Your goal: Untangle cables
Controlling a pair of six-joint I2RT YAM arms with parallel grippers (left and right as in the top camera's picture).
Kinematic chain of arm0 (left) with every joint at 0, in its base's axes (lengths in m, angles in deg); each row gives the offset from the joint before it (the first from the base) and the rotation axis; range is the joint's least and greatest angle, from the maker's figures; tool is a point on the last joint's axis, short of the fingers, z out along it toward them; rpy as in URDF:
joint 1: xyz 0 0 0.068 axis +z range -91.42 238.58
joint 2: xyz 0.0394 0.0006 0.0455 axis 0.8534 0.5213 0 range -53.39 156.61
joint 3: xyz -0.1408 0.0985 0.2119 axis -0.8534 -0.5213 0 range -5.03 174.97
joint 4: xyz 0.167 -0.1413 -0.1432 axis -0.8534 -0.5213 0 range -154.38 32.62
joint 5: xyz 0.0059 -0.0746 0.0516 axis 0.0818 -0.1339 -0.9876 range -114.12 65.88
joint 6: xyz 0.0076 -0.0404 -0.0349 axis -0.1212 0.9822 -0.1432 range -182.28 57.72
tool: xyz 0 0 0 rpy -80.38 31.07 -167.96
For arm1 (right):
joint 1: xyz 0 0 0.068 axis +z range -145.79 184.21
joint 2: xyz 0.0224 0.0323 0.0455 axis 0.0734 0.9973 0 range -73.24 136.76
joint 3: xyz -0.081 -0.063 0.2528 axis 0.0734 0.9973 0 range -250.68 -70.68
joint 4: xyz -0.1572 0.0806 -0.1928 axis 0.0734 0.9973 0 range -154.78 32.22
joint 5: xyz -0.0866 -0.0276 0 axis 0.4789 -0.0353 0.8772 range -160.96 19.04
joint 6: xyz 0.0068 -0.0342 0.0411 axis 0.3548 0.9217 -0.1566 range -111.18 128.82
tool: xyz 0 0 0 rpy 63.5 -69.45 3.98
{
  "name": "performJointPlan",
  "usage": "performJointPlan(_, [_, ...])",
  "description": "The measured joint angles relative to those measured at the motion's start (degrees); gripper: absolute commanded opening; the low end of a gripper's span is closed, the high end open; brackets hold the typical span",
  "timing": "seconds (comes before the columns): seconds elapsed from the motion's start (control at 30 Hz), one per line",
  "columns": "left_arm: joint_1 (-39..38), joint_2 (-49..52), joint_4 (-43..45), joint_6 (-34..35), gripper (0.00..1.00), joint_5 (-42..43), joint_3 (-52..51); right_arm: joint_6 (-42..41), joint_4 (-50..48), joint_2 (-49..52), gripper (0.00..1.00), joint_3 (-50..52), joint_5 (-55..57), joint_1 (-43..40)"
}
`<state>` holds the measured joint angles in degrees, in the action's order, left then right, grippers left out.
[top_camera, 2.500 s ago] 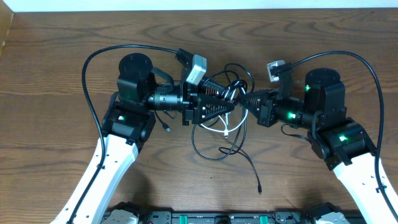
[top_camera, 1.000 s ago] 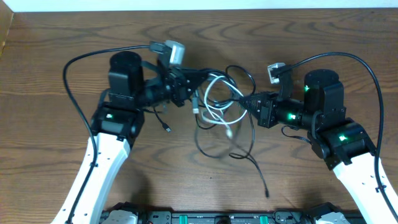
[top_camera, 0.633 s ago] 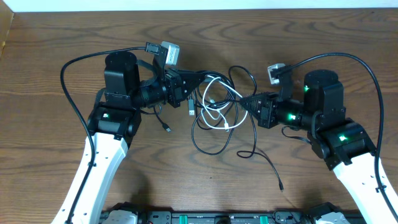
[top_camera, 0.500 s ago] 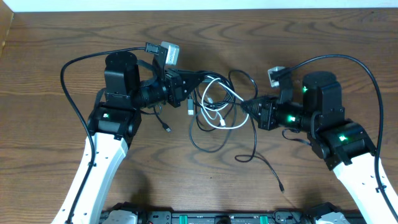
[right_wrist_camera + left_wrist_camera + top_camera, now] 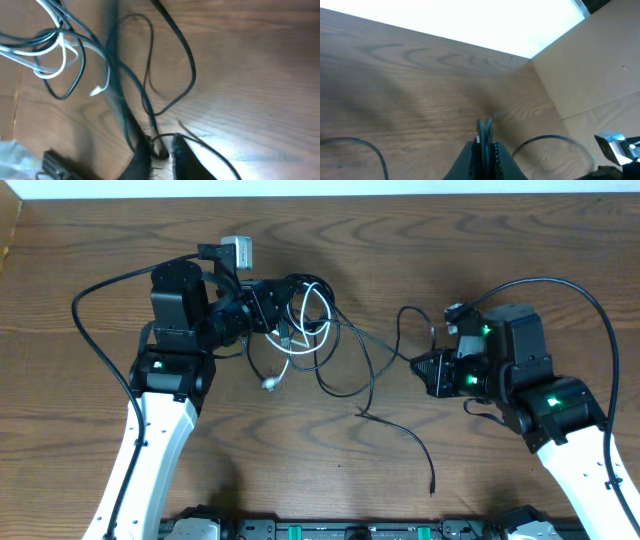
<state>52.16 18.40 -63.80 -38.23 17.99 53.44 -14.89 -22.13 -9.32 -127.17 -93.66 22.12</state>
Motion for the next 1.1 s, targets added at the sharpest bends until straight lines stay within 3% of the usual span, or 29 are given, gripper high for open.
performJointPlan(0.17, [-0.02,0.00,0.00,-2.73,0.08,6.10,0.00,0.76,-0.17,0.00,0.32,0.00,1.36,0.00])
performJointPlan(0.27, [-0.57,0.00,0.04,-6.93,0.08,12.22,0.00,3.78,-0.46,-0.04,0.45,0.00,-0.44,0.00])
performJointPlan(0.5, [-3.78,0.00,1.38,-11.21,0.08,19.23,0.00,9.29,-7.23,-1.38,0.57,0.02,-8.37,0.00])
performJointPlan(0.77, [-9.42,0.00,12.66,-9.09,0.08,22.93,0.00,10.51,-11.28,-0.33,0.58,0.02,-10.36,1.95])
performJointPlan(1.0, [-11.98,0.00,14.23,-5.92,0.08,23.61,0.00,5.16,-19.65,2.73,0.62,0.04,-9.38,5.42])
performJointPlan(1.03, [-12.37,0.00,14.23,-5.62,0.08,23.61,0.00,3.82,-20.48,2.97,0.59,0.04,-8.46,5.79])
performJointPlan(1.1, [-13.00,0.00,14.21,-5.11,0.08,23.82,0.00,0.59,-21.70,3.39,0.37,0.04,-5.70,6.40])
